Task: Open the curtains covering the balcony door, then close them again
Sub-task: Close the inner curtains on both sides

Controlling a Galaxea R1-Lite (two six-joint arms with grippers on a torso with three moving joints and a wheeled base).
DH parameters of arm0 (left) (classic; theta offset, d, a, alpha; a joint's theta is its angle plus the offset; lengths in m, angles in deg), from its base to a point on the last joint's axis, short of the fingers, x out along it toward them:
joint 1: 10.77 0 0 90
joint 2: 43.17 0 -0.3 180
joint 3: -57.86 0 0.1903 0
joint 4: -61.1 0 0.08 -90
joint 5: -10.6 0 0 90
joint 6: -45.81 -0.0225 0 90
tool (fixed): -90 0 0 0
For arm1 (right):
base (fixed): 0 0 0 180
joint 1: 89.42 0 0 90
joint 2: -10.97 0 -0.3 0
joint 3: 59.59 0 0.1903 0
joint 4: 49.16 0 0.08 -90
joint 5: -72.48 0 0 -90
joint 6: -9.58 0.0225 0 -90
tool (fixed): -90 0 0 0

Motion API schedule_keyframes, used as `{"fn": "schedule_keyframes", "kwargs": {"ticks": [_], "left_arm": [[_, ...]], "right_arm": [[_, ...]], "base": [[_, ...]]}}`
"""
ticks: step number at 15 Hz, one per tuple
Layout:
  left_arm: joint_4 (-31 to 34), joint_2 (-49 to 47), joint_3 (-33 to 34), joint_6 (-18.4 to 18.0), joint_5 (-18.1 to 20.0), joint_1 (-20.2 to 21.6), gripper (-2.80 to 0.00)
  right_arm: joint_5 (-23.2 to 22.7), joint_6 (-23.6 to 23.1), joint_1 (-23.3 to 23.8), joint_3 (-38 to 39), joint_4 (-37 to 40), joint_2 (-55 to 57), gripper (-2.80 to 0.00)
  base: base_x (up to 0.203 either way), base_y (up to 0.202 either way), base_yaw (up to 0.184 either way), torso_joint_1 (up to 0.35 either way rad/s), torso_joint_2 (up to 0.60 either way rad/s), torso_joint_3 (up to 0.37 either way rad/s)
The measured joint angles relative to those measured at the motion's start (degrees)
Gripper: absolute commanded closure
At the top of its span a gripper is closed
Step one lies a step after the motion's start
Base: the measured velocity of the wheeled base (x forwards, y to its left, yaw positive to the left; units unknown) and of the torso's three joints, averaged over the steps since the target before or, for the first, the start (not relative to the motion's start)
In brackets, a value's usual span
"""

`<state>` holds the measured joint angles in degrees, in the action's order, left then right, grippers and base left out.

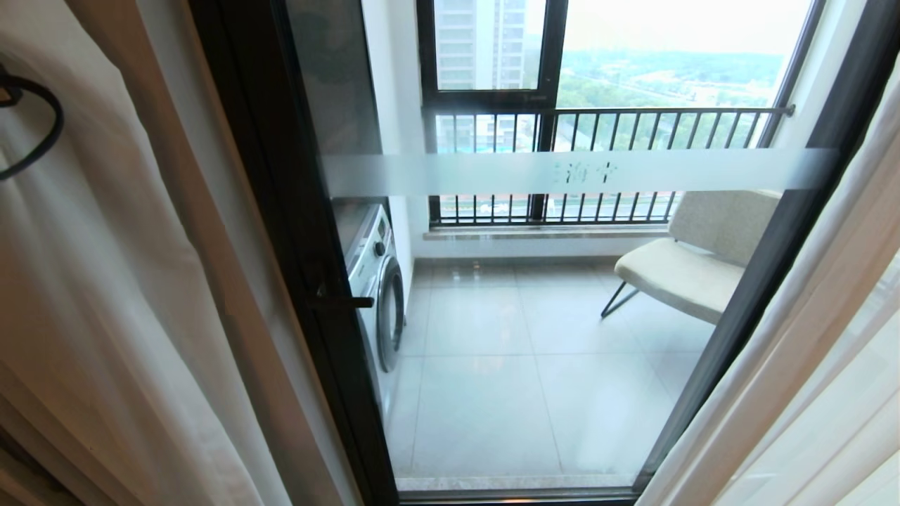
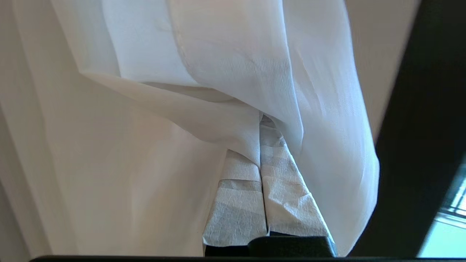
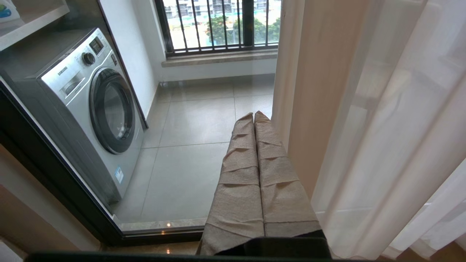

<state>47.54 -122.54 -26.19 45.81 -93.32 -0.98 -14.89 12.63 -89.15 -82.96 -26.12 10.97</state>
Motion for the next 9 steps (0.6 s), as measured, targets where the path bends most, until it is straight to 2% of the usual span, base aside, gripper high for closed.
{"fn": "schedule_keyframes", "kwargs": {"ticks": [9], "left_arm": [[-0.04, 2.29, 2.53, 0.00, -0.05, -8.96, 0.00]], "right_arm": [[-0.02, 0.01, 0.00, 0.00, 0.02, 0.00, 0.00]], "base": [[0.000, 0.000, 0.000, 0.000, 0.00, 0.000]]}}
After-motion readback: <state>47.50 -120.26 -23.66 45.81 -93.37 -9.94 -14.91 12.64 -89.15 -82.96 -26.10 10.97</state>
